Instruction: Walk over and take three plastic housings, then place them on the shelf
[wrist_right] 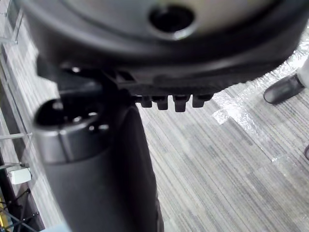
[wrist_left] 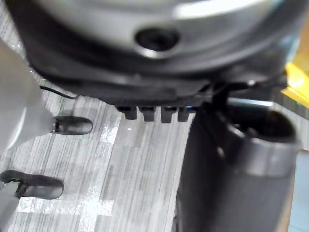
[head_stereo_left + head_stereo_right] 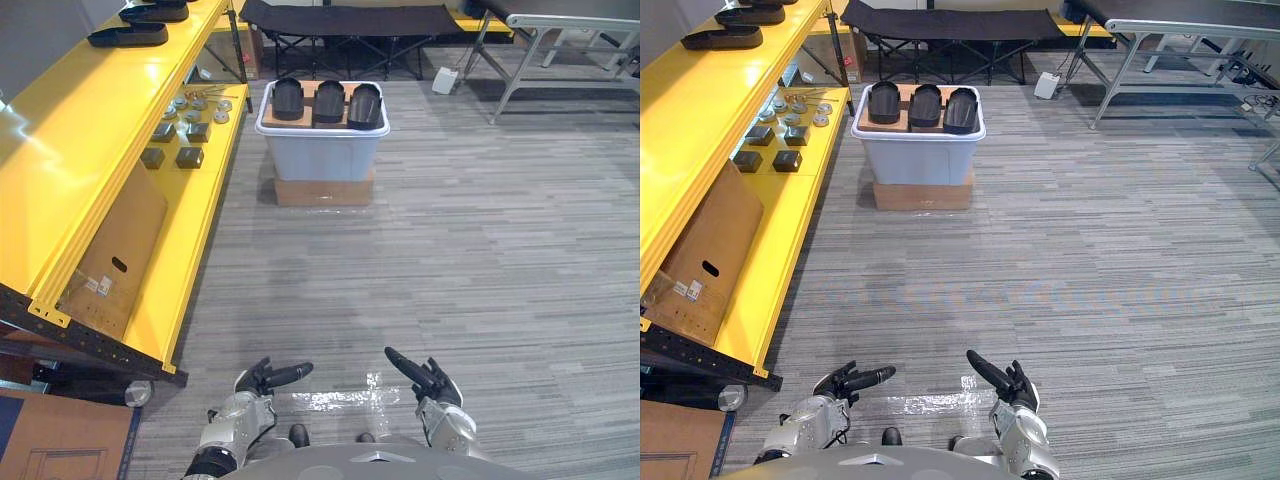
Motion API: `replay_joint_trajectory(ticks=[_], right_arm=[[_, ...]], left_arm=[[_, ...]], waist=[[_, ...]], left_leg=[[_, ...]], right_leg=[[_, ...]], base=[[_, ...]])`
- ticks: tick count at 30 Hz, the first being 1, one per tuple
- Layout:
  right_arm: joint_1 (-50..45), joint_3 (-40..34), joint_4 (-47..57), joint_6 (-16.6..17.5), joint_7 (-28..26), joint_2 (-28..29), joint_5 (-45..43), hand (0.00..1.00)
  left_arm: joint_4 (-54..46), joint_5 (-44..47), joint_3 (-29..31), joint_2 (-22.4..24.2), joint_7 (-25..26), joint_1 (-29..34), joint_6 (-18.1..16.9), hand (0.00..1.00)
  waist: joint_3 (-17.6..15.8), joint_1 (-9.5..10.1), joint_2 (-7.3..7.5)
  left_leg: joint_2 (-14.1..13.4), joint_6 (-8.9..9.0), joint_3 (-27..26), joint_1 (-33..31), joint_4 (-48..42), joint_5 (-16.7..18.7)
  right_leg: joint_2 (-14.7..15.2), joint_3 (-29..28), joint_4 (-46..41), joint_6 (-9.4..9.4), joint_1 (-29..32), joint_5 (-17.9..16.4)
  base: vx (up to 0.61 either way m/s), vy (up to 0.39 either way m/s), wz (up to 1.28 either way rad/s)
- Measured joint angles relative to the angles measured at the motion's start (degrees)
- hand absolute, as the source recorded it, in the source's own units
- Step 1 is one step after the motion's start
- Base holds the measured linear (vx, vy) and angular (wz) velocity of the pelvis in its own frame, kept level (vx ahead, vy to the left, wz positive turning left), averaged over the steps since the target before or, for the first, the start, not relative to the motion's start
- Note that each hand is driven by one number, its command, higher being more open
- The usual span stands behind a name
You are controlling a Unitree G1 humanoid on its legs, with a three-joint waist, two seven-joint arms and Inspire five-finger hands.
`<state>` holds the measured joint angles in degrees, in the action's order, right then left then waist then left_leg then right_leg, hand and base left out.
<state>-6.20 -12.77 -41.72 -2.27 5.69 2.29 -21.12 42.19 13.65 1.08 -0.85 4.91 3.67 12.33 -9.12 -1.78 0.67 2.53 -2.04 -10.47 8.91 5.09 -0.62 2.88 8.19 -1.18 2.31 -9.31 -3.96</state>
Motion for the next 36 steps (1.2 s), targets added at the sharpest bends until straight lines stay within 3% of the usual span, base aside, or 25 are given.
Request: replay_joint_trajectory(ticks=[11,14,16,17,18,20,24,28,29,31,33,35,36], right_arm=[[-3.2,-0.3,0.9,-2.5,2.0,1.0,2.0,1.00],[-4.9,-1.4,2.7,-2.9,2.1,1.3,2.6,1.00],[-5.6,-2.3,3.3,-3.0,2.0,1.3,2.6,1.00],[-6.0,-1.8,4.4,-3.2,1.4,0.9,2.3,1.00],[-6.6,-1.7,5.2,-3.1,1.0,0.9,2.6,1.00],[-8.2,-1.4,6.3,-2.5,0.8,0.9,2.7,1.00],[-8.9,-2.1,6.2,-0.6,-0.4,0.9,2.8,1.00],[-9.3,-2.9,5.8,-0.6,-0.5,0.8,2.7,1.00],[-9.5,-3.2,5.7,-1.0,-0.6,0.8,2.7,1.00],[-9.4,-4.5,5.6,-1.2,-1.3,0.8,2.7,1.00],[-8.3,-5.0,4.9,-1.6,-1.6,1.0,3.0,1.00],[-7.0,-5.3,4.3,-1.5,-2.0,0.3,5.1,1.00],[-5.7,-6.0,2.2,-1.5,-1.3,0.3,5.2,1.00]], left_arm=[[-2.1,-0.9,2.1,1.0,-0.2,3.8,-2.5,1.00],[-4.3,-2.0,1.4,1.1,-0.8,3.7,-1.9,1.00],[-4.5,-3.3,1.7,2.7,-1.4,3.4,-2.2,1.00],[-4.5,-3.7,2.0,2.6,-1.4,3.4,-2.2,1.00],[-4.5,-3.9,2.1,2.6,-1.3,3.4,-2.1,1.00],[-4.4,-5.3,2.2,2.6,-1.4,3.3,-2.1,1.00],[-3.4,-5.6,2.2,2.7,-2.0,2.9,-2.2,1.00],[-3.3,-5.4,2.3,2.7,-1.7,3.0,-2.0,1.00],[-3.3,-5.0,2.5,2.7,-1.5,3.3,-1.7,1.00],[-3.3,-4.6,3.4,3.1,-1.4,3.9,-0.7,1.00],[-3.5,-1.9,6.3,3.8,-1.5,3.8,0.3,1.00],[-3.6,-0.3,9.7,4.6,-1.4,4.0,0.2,1.00],[-3.7,-0.1,10.9,4.5,-1.9,3.4,0.1,1.00]], waist=[[-0.7,0.29,0.66],[-1.5,0.29,2.80],[-2.5,0.65,2.27],[-2.9,0.17,1.64],[-3.0,0.06,1.67],[-3.4,0.08,1.26],[-3.2,0.14,1.48],[-2.8,0.02,1.93],[-1.7,0.06,1.67],[-0.3,-0.19,0.52],[0.3,0.26,-1.46],[-0.5,0.21,-2.90],[-0.9,0.81,-2.53]], left_leg=[[0.2,0.08,-1.0,0.7,0.1,0.5],[1.4,-0.62,-3.1,0.0,-2.7,3.3],[1.0,-1.96,-3.2,-0.5,-4.1,4.9],[0.1,-2.50,-3.0,-0.1,-5.3,5.8],[-0.4,-2.65,-2.8,-0.3,-6.1,6.4],[-2.2,-2.62,-2.1,0.0,-8.5,8.6],[-3.5,-0.33,-1.3,2.0,-10.0,11.5],[-2.1,1.91,-0.2,5.6,-11.5,16.1],[-2.6,2.98,0.6,5.7,-14.1,19.3],[-5.1,4.99,1.1,5.0,-19.8,22.0],[-10.4,6.16,0.9,-3.1,-42.3,20.4],[-15.7,5.97,0.6,-9.8,-58.3,18.9],[-15.6,5.70,2.5,-12.2,-61.9,19.6]], right_leg=[[0.5,-0.4,-2.8,0.56,0.7,-1.3],[3.8,0.5,-12.0,3.04,5.1,-6.3],[4.6,-1.1,-26.5,3.85,11.3,-5.6],[4.3,-2.2,-33.1,3.12,15.5,-6.0],[3.9,-2.4,-34.2,2.78,16.7,-6.5],[3.1,-1.8,-31.6,2.23,18.8,-6.8],[2.0,1.0,-15.8,3.36,19.8,-4.7],[3.1,2.2,-18.7,2.19,21.1,-3.8],[2.7,3.0,-20.5,1.58,20.9,-3.7],[1.4,4.2,-21.1,-1.66,19.5,-1.4],[-1.5,5.0,-20.4,-5.33,15.9,-3.5],[-5.1,4.7,-16.1,-6.29,10.4,-4.1],[-5.7,3.8,-12.9,-6.71,5.9,-4.4]], base=[[-0.03,-0.004,-0.02],[-0.01,0.037,0.15],[0.02,0.071,0.08],[0.03,0.073,0.07],[0.12,0.113,0.15],[0.18,0.112,0.18],[0.27,0.027,0.11],[0.41,-0.088,0.21],[0.37,-0.144,0.29],[0.53,-0.220,0.27],[0.60,-0.275,-0.02],[0.62,-0.226,-0.18],[0.55,-0.179,-0.27]])
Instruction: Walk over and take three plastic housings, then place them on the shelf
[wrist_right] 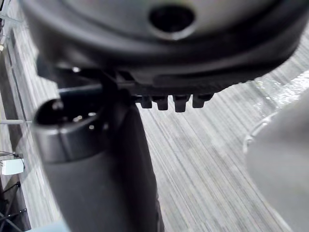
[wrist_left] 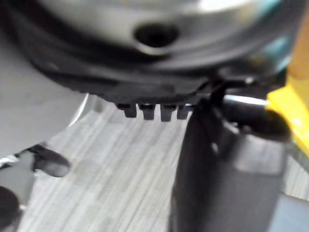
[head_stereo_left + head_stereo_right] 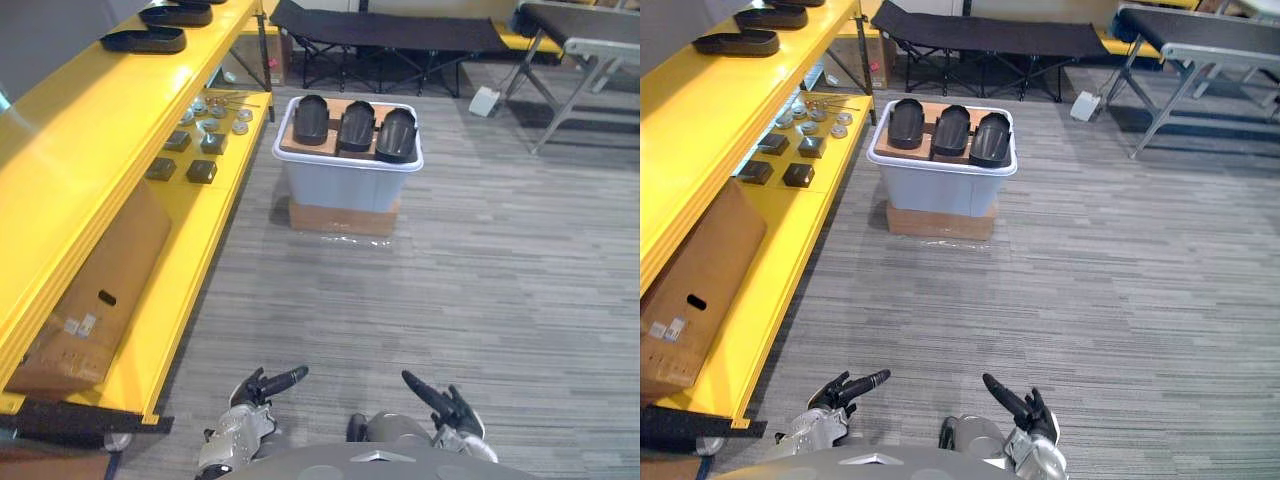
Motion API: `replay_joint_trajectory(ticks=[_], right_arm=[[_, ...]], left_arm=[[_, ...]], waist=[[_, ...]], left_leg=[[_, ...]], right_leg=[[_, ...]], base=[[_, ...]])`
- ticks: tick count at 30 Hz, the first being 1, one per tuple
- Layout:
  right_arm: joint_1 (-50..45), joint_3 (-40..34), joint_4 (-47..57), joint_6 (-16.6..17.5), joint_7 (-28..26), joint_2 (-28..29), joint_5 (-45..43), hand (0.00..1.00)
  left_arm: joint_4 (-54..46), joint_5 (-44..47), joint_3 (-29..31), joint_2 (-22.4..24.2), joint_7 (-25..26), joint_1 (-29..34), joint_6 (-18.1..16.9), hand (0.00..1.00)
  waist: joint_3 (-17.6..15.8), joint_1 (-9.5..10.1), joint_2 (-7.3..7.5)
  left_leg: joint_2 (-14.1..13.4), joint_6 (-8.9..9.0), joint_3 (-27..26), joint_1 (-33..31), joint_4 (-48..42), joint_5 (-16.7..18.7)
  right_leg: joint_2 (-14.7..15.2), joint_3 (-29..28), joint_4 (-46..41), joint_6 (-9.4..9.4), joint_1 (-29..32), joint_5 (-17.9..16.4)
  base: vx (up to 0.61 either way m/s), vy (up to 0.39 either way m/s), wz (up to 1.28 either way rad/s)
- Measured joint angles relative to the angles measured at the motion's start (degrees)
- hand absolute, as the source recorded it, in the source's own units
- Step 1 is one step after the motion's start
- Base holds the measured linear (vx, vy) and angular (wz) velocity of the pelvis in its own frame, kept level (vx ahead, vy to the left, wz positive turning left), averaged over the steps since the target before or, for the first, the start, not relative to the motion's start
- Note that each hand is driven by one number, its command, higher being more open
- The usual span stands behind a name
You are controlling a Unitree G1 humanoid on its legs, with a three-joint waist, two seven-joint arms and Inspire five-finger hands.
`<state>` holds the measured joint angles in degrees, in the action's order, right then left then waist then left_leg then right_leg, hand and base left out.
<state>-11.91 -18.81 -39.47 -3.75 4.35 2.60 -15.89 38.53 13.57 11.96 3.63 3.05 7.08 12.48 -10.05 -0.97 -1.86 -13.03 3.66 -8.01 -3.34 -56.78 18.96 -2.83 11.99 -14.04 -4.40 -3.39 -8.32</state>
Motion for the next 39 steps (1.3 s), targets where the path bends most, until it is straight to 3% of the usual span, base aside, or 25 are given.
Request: replay_joint_trajectory(ticks=[3,5,6,7,8,9,10,11,14,16,17,18,21,23,25,27,28,29,30,32,33,35,36,38,39], right_arm=[[2.9,-0.3,-3.8,0.5,0.3,-0.9,0.5,1.00],[5.5,0.6,-3.5,0.4,1.3,-1.0,1.1,1.00],[5.7,1.4,-3.0,0.3,1.3,-1.2,1.2,1.00],[5.8,1.5,-2.2,-0.2,1.2,-1.3,1.7,1.00],[5.8,1.7,-2.1,-0.8,1.3,-1.2,2.0,1.00],[5.8,3.5,-2.1,-2.0,1.5,-1.0,2.1,1.00],[5.9,5.1,-1.6,-2.2,1.5,-0.7,2.1,1.00],[5.8,6.4,-0.5,-2.3,1.1,-0.7,2.1,1.00],[5.2,6.9,1.2,-3.0,1.0,-0.8,2.6,1.00],[4.0,6.8,1.0,-3.1,0.7,-0.6,3.9,1.00],[3.4,6.8,-0.1,-2.9,0.0,-0.3,4.5,1.00],[3.3,6.2,-1.0,-2.8,-0.5,-0.6,5.3,1.00],[2.9,5.7,-2.2,-0.4,0.1,-0.9,6.2,1.00],[2.5,3.2,-2.1,0.6,0.8,-0.9,6.2,1.00],[2.5,1.4,-2.3,1.5,1.3,-1.2,6.1,1.00],[1.4,1.3,-2.5,3.1,1.1,-0.2,6.2,1.00],[0.8,1.4,-2.6,3.3,1.1,0.1,6.3,1.00],[0.7,0.8,-2.8,3.4,0.2,-0.2,6.1,1.00],[1.3,0.7,-3.0,4.1,0.2,-1.5,6.5,1.00],[2.4,0.8,-3.0,4.8,0.1,-2.2,6.6,1.00],[2.5,0.9,-2.9,5.1,0.1,-1.7,6.6,1.00],[2.0,1.4,-2.9,5.2,0.1,-0.9,6.6,1.00],[1.2,1.6,-2.4,5.1,-0.2,-0.6,6.6,1.00],[-1.2,1.4,-0.1,5.5,0.2,-0.1,6.7,1.00],[-3.3,1.7,2.1,6.1,-0.1,-0.2,8.3,1.00]], left_arm=[[-1.0,-0.3,-0.1,0.2,-1.8,-0.2,-1.3,1.00],[-3.2,-0.6,-0.6,0.2,-2.9,-0.1,-2.8,1.00],[-3.5,-0.8,-0.6,0.2,-2.9,0.0,-3.3,1.00],[-4.3,-1.1,-0.2,0.2,-2.7,0.3,-3.8,1.00],[-4.2,-1.3,0.3,0.1,-2.4,0.6,-3.8,1.00],[-4.4,-2.6,0.4,-0.3,-1.8,1.7,-3.8,1.00],[-4.7,-3.1,0.8,-1.5,-1.3,1.7,-3.7,1.00],[-4.6,-3.0,1.0,-2.3,-0.6,1.8,-3.7,1.00],[-4.1,-2.4,1.0,-3.1,0.9,1.9,-2.2,1.00],[-2.8,-2.4,0.3,-3.8,1.0,1.7,-2.2,1.00],[-1.9,-2.4,0.0,-4.2,1.1,1.3,-2.3,1.00],[-0.7,-2.4,-0.2,-4.3,1.6,1.3,-2.7,1.00],[0.3,-1.8,-0.4,-3.9,1.9,1.2,-3.8,1.00],[0.6,-0.4,-0.4,-2.6,1.9,0.3,-3.8,1.00],[1.0,0.0,-0.3,-1.7,1.7,0.4,-3.8,1.00],[1.6,0.1,0.7,-1.8,1.3,0.5,-3.7,1.00],[1.5,0.1,1.4,-1.9,1.3,0.6,-3.7,1.00],[3.5,0.3,2.6,-1.2,1.6,-0.3,-3.8,1.00],[3.7,0.4,2.5,0.0,1.7,-0.9,-3.6,1.00],[3.9,1.5,1.6,0.9,1.6,-1.7,-3.7,1.00],[4.4,2.7,1.6,0.9,1.3,-2.3,-3.4,1.00],[4.4,3.5,1.7,1.0,1.2,-2.3,-3.4,1.00],[4.3,3.7,2.5,0.9,1.1,-2.1,-3.3,1.00],[3.9,3.7,3.2,0.9,1.3,-2.1,-3.3,1.00],[3.6,3.7,2.9,0.9,1.2,-2.1,-3.6,1.00]], waist=[[-0.4,2.34,0.97],[-1.0,3.97,1.58],[-1.1,4.20,1.51],[-1.7,4.67,0.87],[-2.0,5.05,0.50],[-2.0,5.76,0.69],[-1.9,5.65,2.94],[-2.1,5.49,3.90],[-2.3,5.48,4.25],[-2.6,5.40,4.68],[-2.9,5.14,5.09],[-3.0,4.65,4.93],[-3.1,3.48,3.91],[-3.1,3.30,2.17],[-3.1,3.43,0.86],[-2.1,3.50,2.31],[-1.5,3.50,3.32],[-0.6,3.48,2.60],[0.4,2.92,1.07],[0.6,2.36,0.04],[0.6,1.93,0.67],[0.3,1.69,1.08],[-0.7,1.91,1.85],[-1.0,1.92,1.30],[-1.1,1.75,1.29]], left_leg=[[5.0,-0.40,3.0,-5.2,5.6,0.9],[9.7,-0.59,5.4,-11.6,20.4,-0.8],[10.6,-0.22,6.4,-12.8,24.8,-2.8],[11.0,0.39,8.7,-13.1,34.6,-7.7],[10.5,-0.38,8.8,-12.6,36.8,-13.7],[11.3,-3.20,8.0,-10.6,36.1,-17.7],[12.2,-4.81,6.7,-10.6,33.7,-15.5],[12.5,-5.55,5.8,-11.5,30.8,-12.8],[13.2,-6.79,4.0,-10.8,26.6,-6.8],[15.1,-7.80,3.6,-5.8,29.3,-5.1],[16.7,-9.07,4.0,-1.6,31.3,-4.4],[17.4,-9.55,4.7,2.0,32.2,-3.5],[17.3,-9.77,7.5,7.8,35.8,-2.5],[13.8,-8.15,10.8,11.9,38.6,-1.7],[10.1,-5.59,11.4,15.1,40.2,-0.3],[8.4,-1.72,11.9,17.7,40.3,2.2],[8.4,-0.94,12.5,18.3,40.2,3.0],[6.9,0.55,13.7,19.9,39.6,5.0],[4.9,1.48,14.1,19.4,38.8,4.2],[3.5,1.71,14.0,19.7,39.0,1.0],[3.6,1.81,14.1,19.4,37.8,-2.4],[3.6,1.53,13.7,16.8,32.2,-4.9],[2.6,2.06,11.8,11.9,21.3,-8.5],[-0.7,3.64,6.6,7.5,17.1,-3.4],[-1.5,3.06,2.2,6.6,21.8,-2.3]], right_leg=[[0.8,-3.9,4.2,-0.32,-5.5,-0.2],[2.7,-9.0,6.2,0.61,-7.5,-1.2],[3.0,-10.0,6.4,0.90,-8.0,-1.7],[3.1,-12.1,6.5,2.04,-9.5,-3.4],[2.8,-14.0,6.1,2.82,-11.1,-5.2],[3.8,-16.7,4.5,3.00,-12.4,-7.8],[5.3,-17.7,3.6,3.52,-12.6,-9.0],[6.0,-18.9,2.9,4.05,-12.6,-9.5],[6.8,-20.3,-6.7,4.64,-10.1,-9.2],[7.4,-20.5,-25.2,11.85,-3.4,-4.8],[7.8,-20.7,-38.6,18.12,1.8,-0.1],[7.9,-19.6,-47.6,16.69,6.0,-0.9],[9.8,-12.7,-49.8,11.99,13.6,-3.7],[10.6,-6.7,-37.7,8.91,18.3,-5.5],[10.0,-4.5,-21.1,8.95,18.2,-4.4],[9.5,-7.5,-6.1,8.36,18.0,5.4],[9.9,-8.3,-3.9,8.41,18.1,10.2],[9.2,-7.5,-6.6,8.35,18.6,12.4],[7.9,-6.4,-7.8,7.47,18.4,9.5],[7.1,-5.3,-9.8,6.23,18.5,6.8],[7.4,-4.6,-11.5,5.61,18.1,4.4],[7.3,-4.1,-10.8,5.14,16.6,3.4],[6.9,-3.8,-6.8,4.82,12.4,3.2],[6.5,-1.4,-2.3,4.41,7.1,3.5],[6.8,0.0,-0.4,4.31,4.8,3.6]], base=[[0.45,-0.052,-0.72],[0.38,0.110,-1.08],[0.38,0.190,-0.96],[0.37,0.216,-0.80],[0.41,0.259,-1.06],[0.43,0.267,-0.87],[0.56,0.287,-0.71],[0.47,0.211,-0.38],[0.48,0.218,-0.22],[0.41,0.156,0.08],[0.43,0.081,0.27],[0.43,0.048,0.38],[0.46,-0.035,0.55],[0.53,-0.157,0.71],[0.53,-0.198,0.42],[0.51,-0.275,0.23],[0.54,-0.345,0.25],[0.52,-0.335,0.32],[0.50,-0.323,0.25],[0.47,-0.332,0.16],[0.44,-0.363,0.21],[0.25,-0.268,0.24],[0.17,-0.193,0.25],[0.20,-0.176,0.42],[0.15,-0.136,0.46]])
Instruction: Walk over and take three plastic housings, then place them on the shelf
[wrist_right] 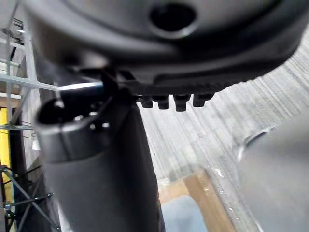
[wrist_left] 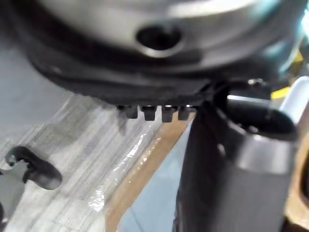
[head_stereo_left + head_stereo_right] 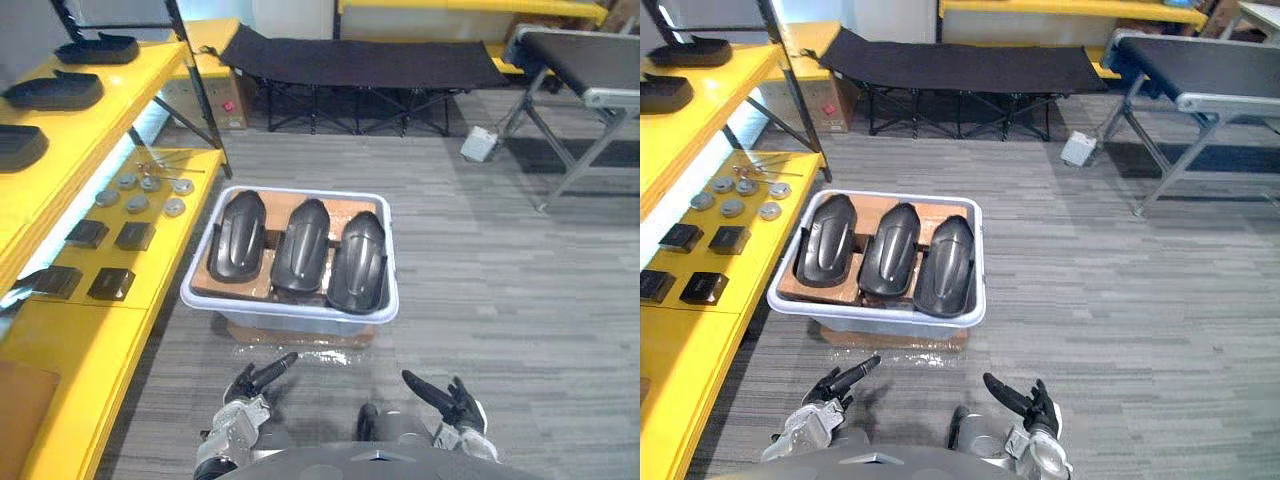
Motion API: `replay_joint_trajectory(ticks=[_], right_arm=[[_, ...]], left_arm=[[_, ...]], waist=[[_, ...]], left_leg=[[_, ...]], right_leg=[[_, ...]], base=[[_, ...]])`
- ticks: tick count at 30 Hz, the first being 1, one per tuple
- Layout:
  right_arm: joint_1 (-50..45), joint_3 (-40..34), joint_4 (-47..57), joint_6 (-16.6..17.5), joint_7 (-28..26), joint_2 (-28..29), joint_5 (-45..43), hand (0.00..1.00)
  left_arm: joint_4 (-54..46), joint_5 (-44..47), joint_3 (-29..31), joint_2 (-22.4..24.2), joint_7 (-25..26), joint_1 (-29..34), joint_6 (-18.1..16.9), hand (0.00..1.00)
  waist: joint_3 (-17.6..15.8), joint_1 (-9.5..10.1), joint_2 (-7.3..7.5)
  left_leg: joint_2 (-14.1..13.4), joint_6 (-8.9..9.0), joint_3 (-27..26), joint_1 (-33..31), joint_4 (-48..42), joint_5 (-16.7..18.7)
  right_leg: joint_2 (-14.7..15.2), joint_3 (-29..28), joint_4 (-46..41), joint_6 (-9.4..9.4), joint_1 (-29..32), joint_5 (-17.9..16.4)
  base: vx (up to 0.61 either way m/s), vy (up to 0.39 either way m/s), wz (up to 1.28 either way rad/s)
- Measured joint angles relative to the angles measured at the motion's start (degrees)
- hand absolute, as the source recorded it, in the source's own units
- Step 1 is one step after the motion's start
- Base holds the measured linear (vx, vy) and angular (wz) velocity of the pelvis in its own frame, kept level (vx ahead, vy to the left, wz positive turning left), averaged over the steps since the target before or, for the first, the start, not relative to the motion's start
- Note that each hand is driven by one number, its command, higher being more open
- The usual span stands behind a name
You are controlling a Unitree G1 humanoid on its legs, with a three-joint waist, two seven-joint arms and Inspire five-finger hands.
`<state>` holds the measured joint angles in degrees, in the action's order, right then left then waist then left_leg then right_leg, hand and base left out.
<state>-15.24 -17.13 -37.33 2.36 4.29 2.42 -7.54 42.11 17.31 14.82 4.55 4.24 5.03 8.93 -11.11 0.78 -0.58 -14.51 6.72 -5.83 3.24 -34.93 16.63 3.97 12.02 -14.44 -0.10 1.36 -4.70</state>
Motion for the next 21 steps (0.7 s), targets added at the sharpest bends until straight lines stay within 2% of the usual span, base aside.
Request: replay_joint_trajectory(ticks=[1,2,3,5,6,8,11,15,18,21], right_arm=[[-1.2,0.5,1.5,0.5,0.0,0.0,0.6,1.00],[-3.6,2.3,5.5,1.2,0.0,-0.2,0.6,1.00],[-4.6,3.4,7.4,1.2,-0.1,-0.1,1.0,1.00],[-7.6,6.8,12.9,2.2,-0.4,0.0,2.8,1.00],[-7.8,7.3,13.4,2.3,-0.7,0.2,2.8,1.00],[-10.1,8.8,14.7,2.5,-1.5,1.4,2.8,1.00],[-15.3,12.0,20.6,3.3,-1.1,2.3,2.2,1.00],[-22.1,16.0,37.9,4.4,-0.5,2.4,1.5,1.00],[-22.0,15.9,46.9,4.8,-0.3,1.9,1.6,1.00],[-20.4,15.5,48.5,4.5,1.0,1.4,1.7,1.00]], left_arm=[[0.0,0.0,-0.4,0.0,0.1,0.0,-0.1,1.00],[-0.1,0.0,-0.9,-0.1,0.1,0.0,-0.1,1.00],[-0.1,0.1,-0.8,0.0,0.2,0.0,0.0,1.00],[-0.1,0.1,-0.9,0.0,0.6,0.0,-0.1,1.00],[-0.2,0.1,-0.9,0.0,0.7,-0.1,-0.1,1.00],[-0.3,0.3,-1.3,-0.2,1.7,0.0,0.0,1.00],[-1.5,0.5,-1.3,-0.4,2.3,2.2,-0.2,1.00],[-1.2,1.3,-0.8,-0.5,4.0,2.5,-0.9,1.00],[-0.2,1.3,-0.7,-0.8,4.0,2.7,-1.4,1.00],[1.0,1.2,-0.9,-1.5,3.9,2.8,-2.6,1.00]], waist=[[0.0,-0.16,-0.10],[-0.1,-0.56,-0.50],[0.1,-0.89,-0.25],[0.2,-2.01,0.14],[0.0,-2.41,0.41],[-0.5,-2.51,1.35],[-0.4,-2.72,0.99],[-0.3,-2.93,0.85],[-0.1,-3.53,1.25],[0.1,-3.56,1.66]], left_leg=[[-0.1,-0.62,-2.0,-0.1,3.7,-1.0],[0.2,-1.50,-4.9,-0.6,10.6,-4.8],[0.6,-1.22,-5.6,0.0,12.2,-5.0],[2.1,-0.03,-6.5,2.5,21.1,-5.7],[2.4,0.28,-6.6,2.5,22.3,-5.9],[3.9,-0.29,-7.8,3.8,24.5,-6.7],[4.7,-0.42,-9.7,6.5,26.5,-6.8],[5.0,-0.54,-11.5,7.3,28.1,-6.8],[5.0,-0.57,-11.8,7.5,28.1,-6.9],[5.0,-0.57,-11.9,8.2,28.4,-6.9]], right_leg=[[0.0,0.4,0.7,0.07,-0.9,0.0],[0.0,0.9,1.3,0.51,-1.6,-0.2],[0.1,0.8,1.4,0.75,-1.5,-0.3],[0.8,0.7,1.8,1.55,0.0,0.0],[1.0,0.7,1.6,1.82,0.3,0.2],[2.0,0.2,2.7,2.55,-0.1,0.8],[2.2,-1.0,4.7,3.35,-2.2,1.3],[1.9,-2.6,5.5,3.83,-1.6,1.6],[1.8,-3.0,5.5,3.90,-1.5,1.7],[1.7,-3.1,5.7,3.88,-2.2,1.8]], base=[[0.16,-0.080,0.34],[0.12,0.011,0.16],[0.15,0.020,0.13],[0.13,0.081,0.07],[0.12,0.122,0.02],[0.08,0.123,-0.05],[0.06,0.100,-0.20],[0.02,0.041,-0.19],[-0.01,0.005,-0.08],[0.00,0.002,-0.01]])
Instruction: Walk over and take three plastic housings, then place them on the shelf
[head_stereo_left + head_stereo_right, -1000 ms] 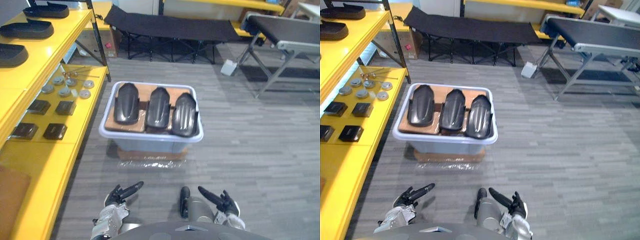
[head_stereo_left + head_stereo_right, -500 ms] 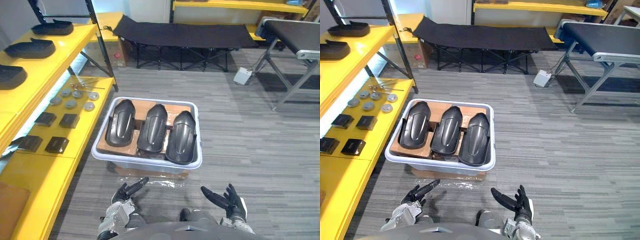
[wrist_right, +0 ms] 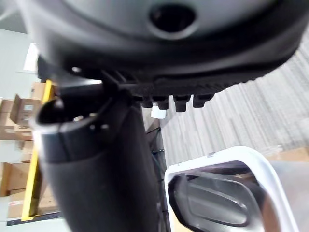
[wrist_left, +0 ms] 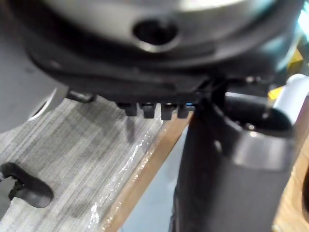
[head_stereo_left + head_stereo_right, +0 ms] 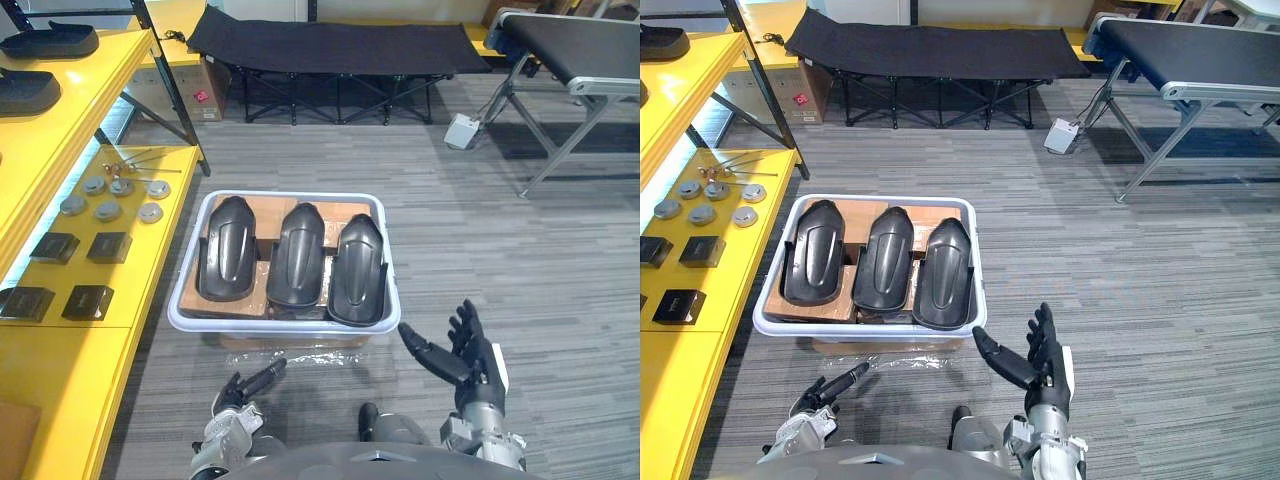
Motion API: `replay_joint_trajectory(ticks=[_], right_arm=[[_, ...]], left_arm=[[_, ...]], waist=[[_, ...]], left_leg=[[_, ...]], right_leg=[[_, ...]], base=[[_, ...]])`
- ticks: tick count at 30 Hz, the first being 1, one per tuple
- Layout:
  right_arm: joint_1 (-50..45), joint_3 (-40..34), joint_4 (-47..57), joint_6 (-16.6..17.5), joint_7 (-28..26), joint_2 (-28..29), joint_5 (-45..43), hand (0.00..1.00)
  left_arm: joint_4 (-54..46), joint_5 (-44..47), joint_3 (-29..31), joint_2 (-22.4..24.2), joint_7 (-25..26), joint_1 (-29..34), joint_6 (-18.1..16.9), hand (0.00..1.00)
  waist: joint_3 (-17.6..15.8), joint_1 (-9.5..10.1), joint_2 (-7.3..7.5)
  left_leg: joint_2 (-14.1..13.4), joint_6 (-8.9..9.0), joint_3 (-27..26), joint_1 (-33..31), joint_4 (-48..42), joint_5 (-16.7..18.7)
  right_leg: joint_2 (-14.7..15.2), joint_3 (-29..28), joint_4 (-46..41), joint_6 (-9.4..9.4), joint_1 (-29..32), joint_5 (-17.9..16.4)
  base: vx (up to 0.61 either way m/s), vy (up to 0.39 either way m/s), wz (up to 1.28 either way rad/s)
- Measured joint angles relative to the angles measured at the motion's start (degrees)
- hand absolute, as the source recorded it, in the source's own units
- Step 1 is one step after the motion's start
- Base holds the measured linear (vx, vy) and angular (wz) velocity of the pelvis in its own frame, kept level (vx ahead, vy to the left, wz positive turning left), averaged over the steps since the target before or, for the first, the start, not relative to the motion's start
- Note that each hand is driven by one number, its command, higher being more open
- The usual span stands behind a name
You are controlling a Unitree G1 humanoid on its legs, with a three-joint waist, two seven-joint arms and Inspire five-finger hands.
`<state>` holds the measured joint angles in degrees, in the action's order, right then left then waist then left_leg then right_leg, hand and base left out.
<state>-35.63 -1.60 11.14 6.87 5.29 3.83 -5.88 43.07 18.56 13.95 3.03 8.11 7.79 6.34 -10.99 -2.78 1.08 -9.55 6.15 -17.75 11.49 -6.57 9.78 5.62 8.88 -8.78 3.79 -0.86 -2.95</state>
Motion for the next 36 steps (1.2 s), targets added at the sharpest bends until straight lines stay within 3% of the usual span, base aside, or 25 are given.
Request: replay_joint_trajectory(ticks=[4,6,9,12,15,21,29,36], right_arm=[[5.4,-0.4,-4.2,-1.4,2.9,-2.7,0.2,1.00],[13.2,-3.3,-10.9,-4.5,5.7,-5.3,0.7,1.00],[25.9,-10.3,-18.2,-9.0,10.5,-10.2,-0.2,1.00],[35.2,-13.3,-20.4,-11.3,14.1,-14.6,-2.7,1.00],[42.2,-15.4,-22.7,-13.2,16.9,-18.3,-4.1,1.00],[49.3,-17.5,-28.4,-16.3,17.9,-22.6,-6.2,1.00],[56.4,-18.2,-32.6,-16.5,14.8,-28.4,-6.3,1.00],[59.2,-17.9,-32.1,-13.2,11.3,-30.2,-5.6,1.00]], left_arm=[[1.6,-1.1,-0.8,-1.7,-0.7,0.5,-1.0,1.00],[2.1,-1.3,-3.1,-4.2,-1.3,1.1,-1.5,1.00],[2.3,-1.1,-5.1,-6.3,-2.2,0.9,-1.8,1.00],[2.4,-1.0,-6.8,-7.9,-2.7,-1.4,-2.6,1.00],[2.3,-0.6,-8.4,-8.7,-3.4,-3.5,-2.8,1.00],[1.4,0.4,-10.0,-8.9,-4.6,-4.0,-3.8,1.00],[1.4,-0.3,-11.4,-8.8,-4.4,-5.3,-4.0,1.00],[1.4,-0.7,-11.4,-8.7,-4.6,-5.5,-5.2,1.00]], waist=[[0.0,-0.07,0.02],[-0.7,0.56,-0.12],[-5.0,1.38,-0.88],[-10.3,1.95,-1.47],[-12.9,2.67,-1.90],[-13.6,3.59,-2.18],[-15.8,4.07,-3.89],[-16.9,4.08,-4.50]], left_leg=[[0.2,-0.02,0.5,-0.1,0.8,0.0],[0.8,-0.09,1.3,-1.4,0.8,-0.1],[1.5,-0.65,4.3,-6.2,-1.6,0.3],[1.5,-1.26,6.6,-10.8,-6.3,1.2],[1.4,-1.62,7.7,-14.4,-9.3,1.8],[2.5,-2.12,10.3,-18.2,-11.1,1.7],[4.0,-2.59,13.6,-19.3,-11.2,1.4],[4.3,-2.79,13.9,-19.3,-11.3,1.3]], right_leg=[[-0.2,-0.1,1.3,0.12,-0.2,1.0],[-0.5,0.1,3.5,0.16,-0.1,2.8],[0.4,1.2,4.2,0.32,2.1,4.6],[0.8,2.3,4.1,0.30,3.8,5.8],[0.9,2.6,4.2,0.22,5.5,7.0],[1.6,3.5,5.0,0.45,7.3,8.0],[2.6,4.0,4.7,0.65,7.9,8.2],[3.1,3.6,2.7,0.55,8.9,7.6]], base=[[-0.03,0.014,0.00],[-0.07,0.008,0.07],[-0.13,0.013,0.26],[-0.19,0.000,0.26],[-0.12,0.001,0.09],[-0.04,0.026,0.14],[0.00,0.016,0.05],[-0.02,0.007,0.00]])
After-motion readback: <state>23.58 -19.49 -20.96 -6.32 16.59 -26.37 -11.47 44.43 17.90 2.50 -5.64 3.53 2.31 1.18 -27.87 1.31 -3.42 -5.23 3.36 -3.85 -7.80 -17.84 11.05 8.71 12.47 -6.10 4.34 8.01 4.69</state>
